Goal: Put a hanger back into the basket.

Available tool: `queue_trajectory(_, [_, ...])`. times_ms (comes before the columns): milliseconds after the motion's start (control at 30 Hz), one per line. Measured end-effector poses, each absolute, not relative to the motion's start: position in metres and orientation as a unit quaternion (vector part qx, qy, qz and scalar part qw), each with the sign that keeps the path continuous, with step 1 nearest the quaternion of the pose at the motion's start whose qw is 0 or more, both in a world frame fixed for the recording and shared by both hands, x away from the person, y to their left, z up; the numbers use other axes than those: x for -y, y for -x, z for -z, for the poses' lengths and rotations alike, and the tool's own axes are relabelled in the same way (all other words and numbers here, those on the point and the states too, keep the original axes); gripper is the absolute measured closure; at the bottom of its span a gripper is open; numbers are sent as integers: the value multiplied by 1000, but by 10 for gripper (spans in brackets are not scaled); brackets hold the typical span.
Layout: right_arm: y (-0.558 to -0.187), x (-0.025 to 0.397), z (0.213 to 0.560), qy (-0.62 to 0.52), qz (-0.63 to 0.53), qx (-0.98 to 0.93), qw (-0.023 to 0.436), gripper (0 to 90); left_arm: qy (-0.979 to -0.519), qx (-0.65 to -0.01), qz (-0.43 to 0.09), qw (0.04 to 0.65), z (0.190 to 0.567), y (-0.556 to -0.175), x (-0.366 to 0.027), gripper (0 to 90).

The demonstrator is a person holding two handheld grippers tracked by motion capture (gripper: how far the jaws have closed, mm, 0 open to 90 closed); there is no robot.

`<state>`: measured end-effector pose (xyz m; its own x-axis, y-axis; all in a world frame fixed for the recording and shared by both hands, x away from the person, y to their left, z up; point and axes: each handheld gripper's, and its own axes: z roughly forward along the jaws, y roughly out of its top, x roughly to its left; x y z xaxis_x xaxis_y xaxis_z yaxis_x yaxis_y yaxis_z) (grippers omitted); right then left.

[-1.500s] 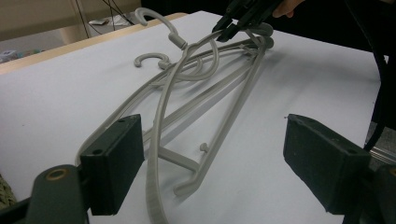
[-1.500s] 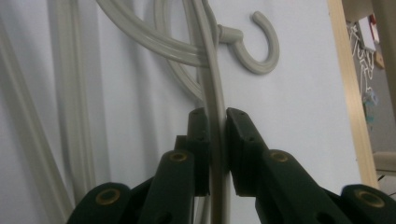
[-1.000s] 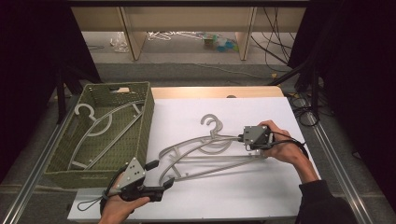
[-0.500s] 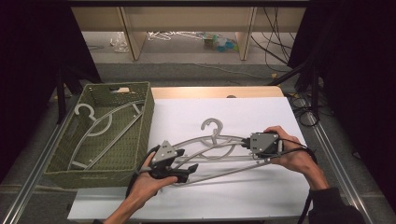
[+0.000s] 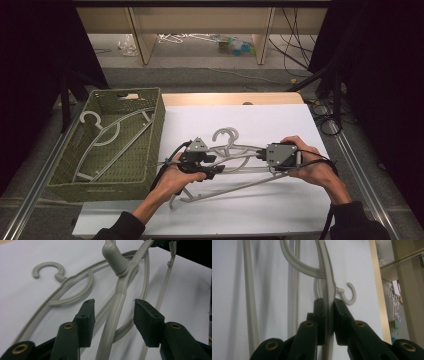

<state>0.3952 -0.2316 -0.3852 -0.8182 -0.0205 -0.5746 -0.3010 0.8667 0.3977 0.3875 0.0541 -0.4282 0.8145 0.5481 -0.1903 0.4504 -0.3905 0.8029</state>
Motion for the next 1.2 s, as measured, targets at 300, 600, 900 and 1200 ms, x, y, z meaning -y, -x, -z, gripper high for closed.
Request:
queue_trajectory(300, [-394,228,385,102,-242,-919,293,819,-849,-278,-50,447,422,-395,-45,741])
queue_trajectory(600, [-394,226,384,100,-243,-917,300,799,-851,-254,-43,457,413,-382,-49,806])
queue_trajectory(900, [-391,219,382,3,-277,-915,294,530,-844,-283,-54,453,406,-381,-65,806])
queue_trajectory(1200, [-378,229,354,-108,-382,-872,288,345,-817,-322,-77,472,382,-372,-95,806])
